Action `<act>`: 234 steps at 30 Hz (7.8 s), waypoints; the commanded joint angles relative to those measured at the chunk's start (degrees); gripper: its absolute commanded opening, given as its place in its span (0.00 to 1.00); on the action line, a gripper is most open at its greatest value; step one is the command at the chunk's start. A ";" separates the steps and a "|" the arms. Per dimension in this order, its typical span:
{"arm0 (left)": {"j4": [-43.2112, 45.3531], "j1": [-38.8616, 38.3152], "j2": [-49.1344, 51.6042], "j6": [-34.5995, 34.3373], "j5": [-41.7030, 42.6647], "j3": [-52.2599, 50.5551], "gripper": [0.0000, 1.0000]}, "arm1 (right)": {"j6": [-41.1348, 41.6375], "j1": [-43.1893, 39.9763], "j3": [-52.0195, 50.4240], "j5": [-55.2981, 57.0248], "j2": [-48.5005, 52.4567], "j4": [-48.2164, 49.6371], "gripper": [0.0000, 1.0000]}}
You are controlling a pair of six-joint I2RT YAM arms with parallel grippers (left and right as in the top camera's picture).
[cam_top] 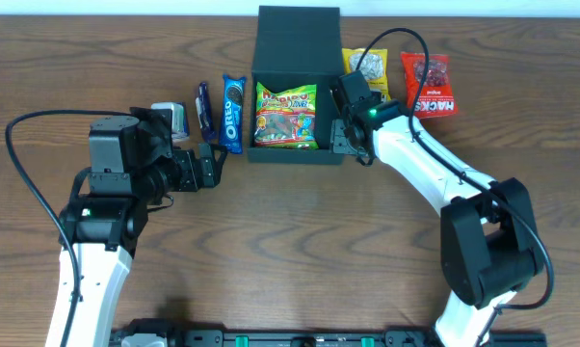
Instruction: Pack container
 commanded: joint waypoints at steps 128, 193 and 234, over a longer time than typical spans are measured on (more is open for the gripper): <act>20.83 -8.87 47.17 7.87 -25.97 26.27 0.06 | -11.82 -8.96 2.03 -2.64 -29.64 1.64 0.83; 22.16 -24.65 37.09 -7.50 -22.75 26.25 0.95 | -12.33 -10.67 2.01 3.78 -39.10 -6.58 0.92; 13.42 -11.43 33.29 0.85 -26.99 26.25 0.95 | -21.18 -15.82 1.97 -10.93 11.93 47.08 0.79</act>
